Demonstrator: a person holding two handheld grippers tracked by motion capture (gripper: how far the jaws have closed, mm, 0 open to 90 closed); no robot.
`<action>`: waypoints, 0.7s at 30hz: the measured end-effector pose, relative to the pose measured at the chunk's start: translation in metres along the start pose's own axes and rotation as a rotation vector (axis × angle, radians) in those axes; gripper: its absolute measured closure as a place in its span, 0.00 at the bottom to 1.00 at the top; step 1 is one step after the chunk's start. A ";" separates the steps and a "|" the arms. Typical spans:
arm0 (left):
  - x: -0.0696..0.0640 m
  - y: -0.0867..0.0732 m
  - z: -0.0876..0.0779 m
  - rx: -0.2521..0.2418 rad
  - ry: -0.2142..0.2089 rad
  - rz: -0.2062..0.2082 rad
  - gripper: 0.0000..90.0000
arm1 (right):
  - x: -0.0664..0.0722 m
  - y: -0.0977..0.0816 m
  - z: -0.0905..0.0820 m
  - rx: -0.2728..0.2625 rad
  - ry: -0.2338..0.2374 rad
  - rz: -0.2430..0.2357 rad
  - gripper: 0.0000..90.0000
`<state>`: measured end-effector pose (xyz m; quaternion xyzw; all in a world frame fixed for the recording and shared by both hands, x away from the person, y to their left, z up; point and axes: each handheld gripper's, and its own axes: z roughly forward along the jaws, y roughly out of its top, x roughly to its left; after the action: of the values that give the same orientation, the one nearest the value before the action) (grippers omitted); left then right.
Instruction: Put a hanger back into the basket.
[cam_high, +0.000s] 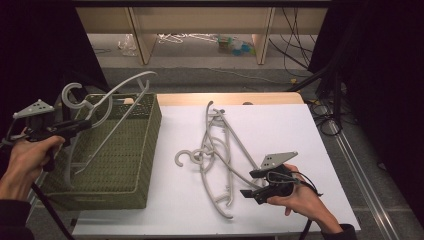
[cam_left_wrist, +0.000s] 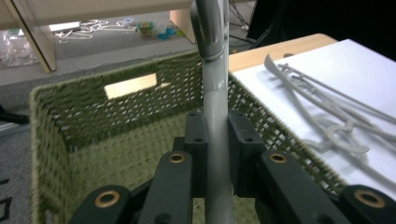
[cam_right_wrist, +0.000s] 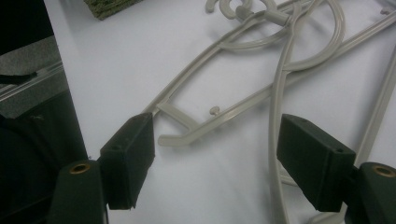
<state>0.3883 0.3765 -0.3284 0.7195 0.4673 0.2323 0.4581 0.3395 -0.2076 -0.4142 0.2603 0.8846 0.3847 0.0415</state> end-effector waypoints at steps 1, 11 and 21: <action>0.003 -0.003 0.000 0.010 0.001 0.001 0.88 | 0.001 0.000 0.000 -0.001 0.002 0.004 0.32; 0.017 -0.026 -0.005 0.045 0.039 0.009 0.88 | 0.000 0.000 0.002 0.003 0.010 0.000 0.32; 0.016 -0.039 0.007 0.128 0.046 0.019 0.88 | 0.001 0.000 0.002 0.004 0.012 0.002 0.32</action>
<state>0.3829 0.3937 -0.3677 0.7464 0.4848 0.2228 0.3978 0.3393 -0.2059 -0.4160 0.2589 0.8853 0.3847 0.0355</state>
